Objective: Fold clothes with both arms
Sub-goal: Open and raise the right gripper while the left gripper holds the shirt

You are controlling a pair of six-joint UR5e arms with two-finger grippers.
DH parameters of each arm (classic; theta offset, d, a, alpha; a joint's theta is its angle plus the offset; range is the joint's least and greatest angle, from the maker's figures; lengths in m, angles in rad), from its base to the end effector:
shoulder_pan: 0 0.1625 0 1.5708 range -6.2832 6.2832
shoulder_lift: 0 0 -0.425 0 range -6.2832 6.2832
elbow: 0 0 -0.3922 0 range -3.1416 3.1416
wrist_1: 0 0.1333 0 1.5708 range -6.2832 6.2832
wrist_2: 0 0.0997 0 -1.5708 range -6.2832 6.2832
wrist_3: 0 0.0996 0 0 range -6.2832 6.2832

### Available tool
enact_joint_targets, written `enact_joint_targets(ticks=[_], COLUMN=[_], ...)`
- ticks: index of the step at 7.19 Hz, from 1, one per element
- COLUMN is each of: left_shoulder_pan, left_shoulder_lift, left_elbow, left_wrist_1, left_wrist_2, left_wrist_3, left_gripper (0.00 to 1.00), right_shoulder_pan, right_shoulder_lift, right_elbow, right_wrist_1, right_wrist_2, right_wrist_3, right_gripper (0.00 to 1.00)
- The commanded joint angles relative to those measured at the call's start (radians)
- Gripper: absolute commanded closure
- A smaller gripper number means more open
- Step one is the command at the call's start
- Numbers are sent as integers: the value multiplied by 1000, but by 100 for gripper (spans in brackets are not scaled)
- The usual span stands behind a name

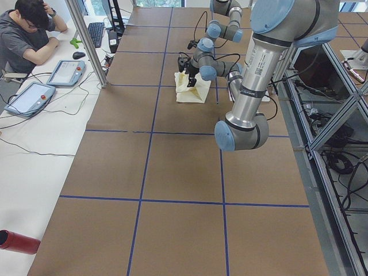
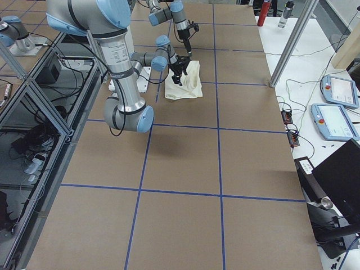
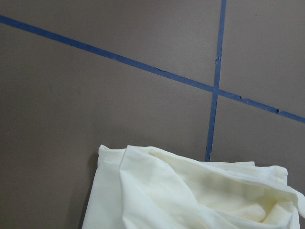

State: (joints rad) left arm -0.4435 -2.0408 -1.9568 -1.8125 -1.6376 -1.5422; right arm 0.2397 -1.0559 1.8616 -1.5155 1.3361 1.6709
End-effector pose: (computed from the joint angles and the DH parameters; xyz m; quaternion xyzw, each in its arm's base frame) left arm 0.4726 -0.3648 0.2017 0.0942 0.5136 -0.1586 0.8380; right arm -0.5645 -0.2990 0.2370 0.1350 -0.4060 0.2008 0.8813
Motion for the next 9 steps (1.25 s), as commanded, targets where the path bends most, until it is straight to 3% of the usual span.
enact_joint_targets(ticks=[1,4,6,7,9], left_shoulder_pan=[-3,-4,-3,-3,3], left_shoulder_lift=[1,2,4,4,5], left_elbow=[-4,-11,-20,-22,-14], left_wrist_1=[-1,-1,-1,1,-4], left_wrist_2=[-11,-21,-21,-21,-19], left_wrist_3=[5,4,4,4,2], left_gripper=[0,0,0,0,0], right_shoulder_pan=[-26,59,168,237,350], right_shoulder_lift=[4,22,164,206,195], right_elbow=[-50,-137,-361,-422,-391], right_wrist_1=[0,0,1,9,72], right_wrist_2=[-20,-18,-14,21,215], right_wrist_3=[-139,-177,-178,-177,-191], right_gripper=[0,0,0,0,0])
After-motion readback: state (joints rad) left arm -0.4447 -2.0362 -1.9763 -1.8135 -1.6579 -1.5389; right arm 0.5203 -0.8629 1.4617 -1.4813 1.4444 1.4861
